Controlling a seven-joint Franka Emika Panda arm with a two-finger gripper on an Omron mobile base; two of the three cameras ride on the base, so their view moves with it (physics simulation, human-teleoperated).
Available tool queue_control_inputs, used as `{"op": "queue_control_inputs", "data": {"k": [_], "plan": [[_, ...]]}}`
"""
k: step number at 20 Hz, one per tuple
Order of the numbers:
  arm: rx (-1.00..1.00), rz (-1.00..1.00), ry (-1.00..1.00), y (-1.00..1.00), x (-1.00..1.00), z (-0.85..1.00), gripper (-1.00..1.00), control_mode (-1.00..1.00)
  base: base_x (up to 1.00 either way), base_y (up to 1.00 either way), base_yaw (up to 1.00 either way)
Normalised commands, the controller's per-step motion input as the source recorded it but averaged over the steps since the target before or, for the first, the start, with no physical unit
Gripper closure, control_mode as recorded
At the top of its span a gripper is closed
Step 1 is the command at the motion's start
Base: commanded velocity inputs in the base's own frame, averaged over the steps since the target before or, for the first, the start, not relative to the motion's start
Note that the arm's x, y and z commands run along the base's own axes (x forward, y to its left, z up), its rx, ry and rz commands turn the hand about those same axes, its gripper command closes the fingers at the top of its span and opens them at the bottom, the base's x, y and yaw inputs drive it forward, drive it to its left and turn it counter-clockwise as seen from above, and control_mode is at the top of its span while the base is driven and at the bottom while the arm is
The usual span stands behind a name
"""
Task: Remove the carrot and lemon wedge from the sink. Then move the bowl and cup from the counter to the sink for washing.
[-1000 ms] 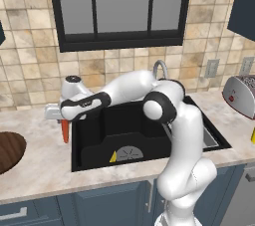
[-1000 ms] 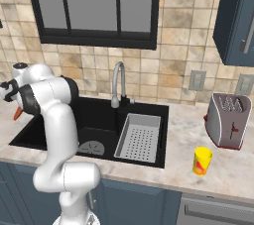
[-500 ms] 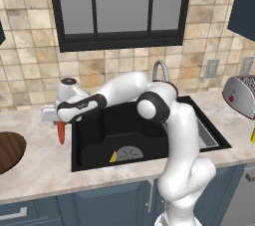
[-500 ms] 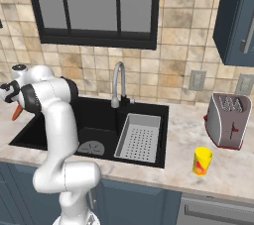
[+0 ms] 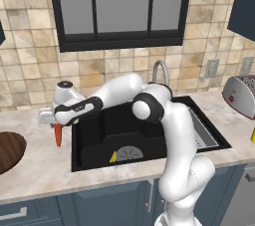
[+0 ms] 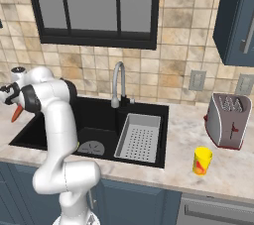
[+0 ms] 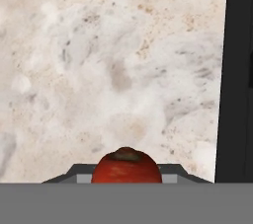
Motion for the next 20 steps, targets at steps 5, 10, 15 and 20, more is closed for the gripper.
{"op": "queue_control_inputs", "data": {"k": [5,10,15,20], "plan": [[0.00,0.00,0.03,0.07,0.05,-0.19,1.00,-1.00,0.00,0.00,0.00],[0.02,0.00,0.04,0.07,0.06,-0.17,1.00,-1.00,0.00,0.00,0.00],[0.02,0.00,0.03,0.09,0.07,-0.17,1.00,-1.00,0.00,0.00,0.00],[0.00,0.00,0.03,0.09,0.05,-0.18,1.00,-1.00,0.00,0.00,0.00]]}}
